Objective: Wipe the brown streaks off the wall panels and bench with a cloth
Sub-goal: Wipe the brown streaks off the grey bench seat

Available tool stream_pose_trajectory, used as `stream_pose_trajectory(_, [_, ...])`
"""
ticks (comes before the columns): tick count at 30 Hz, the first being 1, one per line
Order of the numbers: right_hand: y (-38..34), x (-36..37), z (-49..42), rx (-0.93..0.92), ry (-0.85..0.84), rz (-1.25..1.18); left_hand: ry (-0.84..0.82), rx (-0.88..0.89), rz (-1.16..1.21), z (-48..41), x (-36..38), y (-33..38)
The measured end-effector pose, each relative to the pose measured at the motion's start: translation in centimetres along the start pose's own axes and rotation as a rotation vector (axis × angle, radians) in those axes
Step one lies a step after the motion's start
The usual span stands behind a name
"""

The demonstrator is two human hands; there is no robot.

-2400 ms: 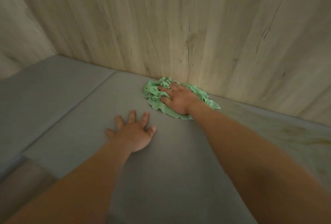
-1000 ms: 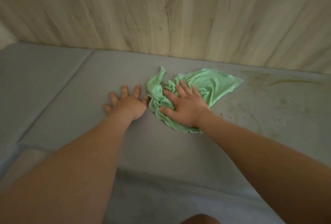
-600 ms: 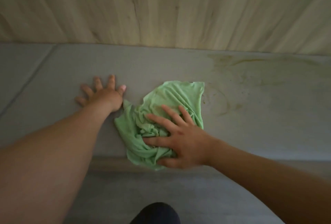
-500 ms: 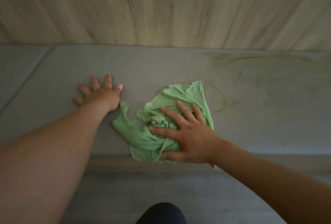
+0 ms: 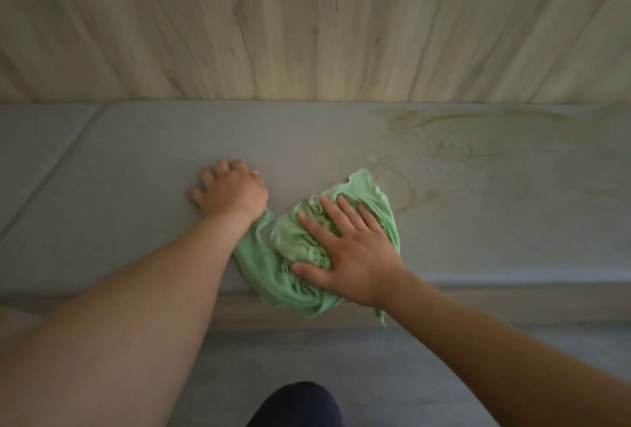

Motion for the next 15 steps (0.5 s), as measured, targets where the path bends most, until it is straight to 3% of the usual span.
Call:
stream_pose_trajectory(2, [3.6, -0.7, 2.2, 0.002, 0.064, 0.023, 0.01, 0.076, 0.009, 0.6, 0.5, 3.0])
stream_pose_trajectory(4, [9.1, -1.9, 3.4, 0.179, 0.12, -0.001, 0.052, 0.151, 0.027, 0.8, 0.6, 5.7])
stream_pose_trajectory(7, [15.0, -3.1, 2.5, 0.424, 0.077, -0.055, 0.095, 0.255, 0.054, 0.4, 0.8, 8.9])
stream_pose_trajectory(11, [16.5, -3.7, -3.7, 0.495, 0.049, -0.098, 0.08, 0.325, 0.021, -0.1, 3.0, 10.8])
stream_pose_trajectory(15, [17.0, -4.2, -10.7, 0.488, 0.067, -0.131, 0.306, 0.348, 0.092, -0.1, 3.3, 9.9])
Point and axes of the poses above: each hand's wrist, its own z-axis away from the middle knuckle, its own x-axis out of the palm, y = z × x, the point moved 8 cm from there along -z, towards the middle knuckle, and after that the axes turned 4 degrees about -y, right-handed, at the moved point
